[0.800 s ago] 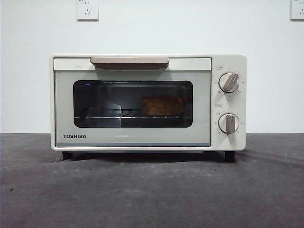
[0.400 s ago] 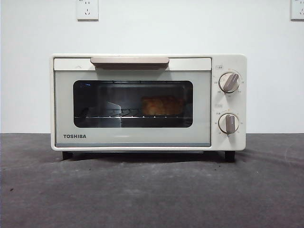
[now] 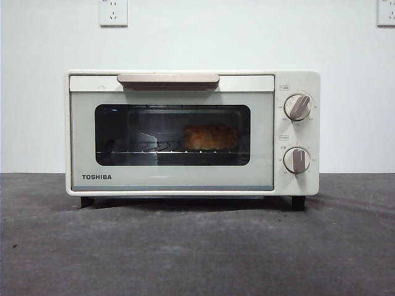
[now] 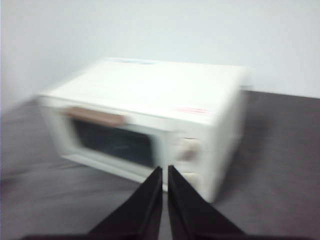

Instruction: The left arm flap open the oven, the right arm pick bread and place it into oven, the left arm flap close the oven

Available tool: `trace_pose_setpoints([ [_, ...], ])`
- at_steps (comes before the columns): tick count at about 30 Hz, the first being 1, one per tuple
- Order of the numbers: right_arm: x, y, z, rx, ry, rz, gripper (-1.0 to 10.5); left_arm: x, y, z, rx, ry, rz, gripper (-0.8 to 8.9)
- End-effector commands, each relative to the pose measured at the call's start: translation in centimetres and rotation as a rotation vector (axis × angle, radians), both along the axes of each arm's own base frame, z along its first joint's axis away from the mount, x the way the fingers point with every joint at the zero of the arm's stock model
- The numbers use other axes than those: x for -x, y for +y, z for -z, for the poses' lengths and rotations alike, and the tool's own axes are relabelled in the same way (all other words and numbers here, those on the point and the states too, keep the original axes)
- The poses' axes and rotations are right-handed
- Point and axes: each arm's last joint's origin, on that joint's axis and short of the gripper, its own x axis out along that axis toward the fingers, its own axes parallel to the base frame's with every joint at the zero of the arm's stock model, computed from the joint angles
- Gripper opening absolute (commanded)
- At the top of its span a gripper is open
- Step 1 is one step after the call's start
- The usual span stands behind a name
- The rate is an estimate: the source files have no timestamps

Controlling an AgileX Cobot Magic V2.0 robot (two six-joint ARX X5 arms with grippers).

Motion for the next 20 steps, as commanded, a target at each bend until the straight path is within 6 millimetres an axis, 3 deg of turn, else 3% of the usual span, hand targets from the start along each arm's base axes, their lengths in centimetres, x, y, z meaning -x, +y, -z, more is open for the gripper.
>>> trace_pose_setpoints([
  [1,-1.6,-0.4,3.4,0.098,-0.076,0.114,0.1,-0.1,0.0,0.8,0.001,0.026,-0.008,0.10],
  [5,-3.4,-1.2,8.7,0.114,-0.131,0.256,0.1,-0.1,0.0,0.8,0.001,0.026,-0.008,0.10],
  [10,-4.0,-1.8,13.5,0.112,-0.151,0.323,0.1,-0.1,0.0,0.8,0.001,0.026,-0.007,0.10],
  [14,-4.1,-2.0,15.7,0.113,-0.150,0.344,0.1,-0.1,0.0,0.8,0.001,0.026,-0.007,0.10],
  [20,-3.9,-2.2,17.0,0.126,-0.086,0.366,0.1,-0.1,0.0,0.8,0.001,0.026,-0.008,0.10],
])
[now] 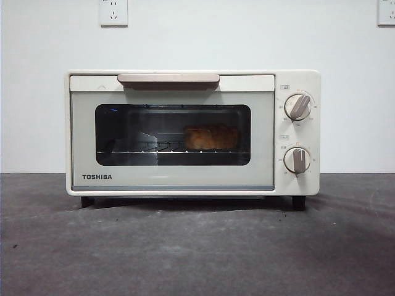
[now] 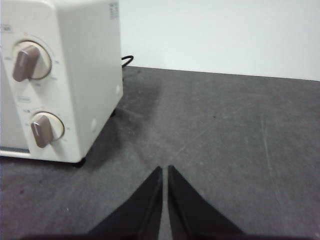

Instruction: The left arm flap open the oven, the right arm pick bread and place it into oven, the left arm flap close the oven

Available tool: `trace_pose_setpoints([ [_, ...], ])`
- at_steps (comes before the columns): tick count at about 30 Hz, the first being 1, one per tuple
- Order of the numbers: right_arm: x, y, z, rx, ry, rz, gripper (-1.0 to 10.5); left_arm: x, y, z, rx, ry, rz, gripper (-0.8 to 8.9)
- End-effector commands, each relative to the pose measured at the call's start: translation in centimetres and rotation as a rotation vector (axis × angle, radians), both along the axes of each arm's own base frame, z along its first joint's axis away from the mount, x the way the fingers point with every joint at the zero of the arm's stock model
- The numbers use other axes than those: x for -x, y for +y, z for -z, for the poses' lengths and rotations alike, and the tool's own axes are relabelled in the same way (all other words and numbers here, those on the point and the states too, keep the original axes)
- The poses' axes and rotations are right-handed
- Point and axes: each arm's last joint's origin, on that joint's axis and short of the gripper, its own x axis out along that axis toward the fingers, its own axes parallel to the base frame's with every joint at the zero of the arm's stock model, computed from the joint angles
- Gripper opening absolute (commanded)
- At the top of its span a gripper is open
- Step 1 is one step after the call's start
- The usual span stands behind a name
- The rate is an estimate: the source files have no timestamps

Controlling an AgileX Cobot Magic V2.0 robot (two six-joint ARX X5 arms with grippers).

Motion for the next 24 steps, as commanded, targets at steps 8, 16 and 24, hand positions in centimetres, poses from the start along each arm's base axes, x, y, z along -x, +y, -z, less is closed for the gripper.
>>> trace_pose_setpoints([
  [8,0.09,-0.11,0.99,0.014,0.085,0.028,0.1,-0.09,0.03,0.74,0.001,0.024,-0.007,0.10],
  [16,0.05,-0.11,0.70,0.012,0.055,0.029,0.1,-0.09,0.03,0.74,0.001,0.024,-0.007,0.10],
  [24,0.05,-0.11,0.70,0.012,0.055,0.029,0.1,-0.09,0.03,0.74,0.001,0.024,-0.007,0.10],
])
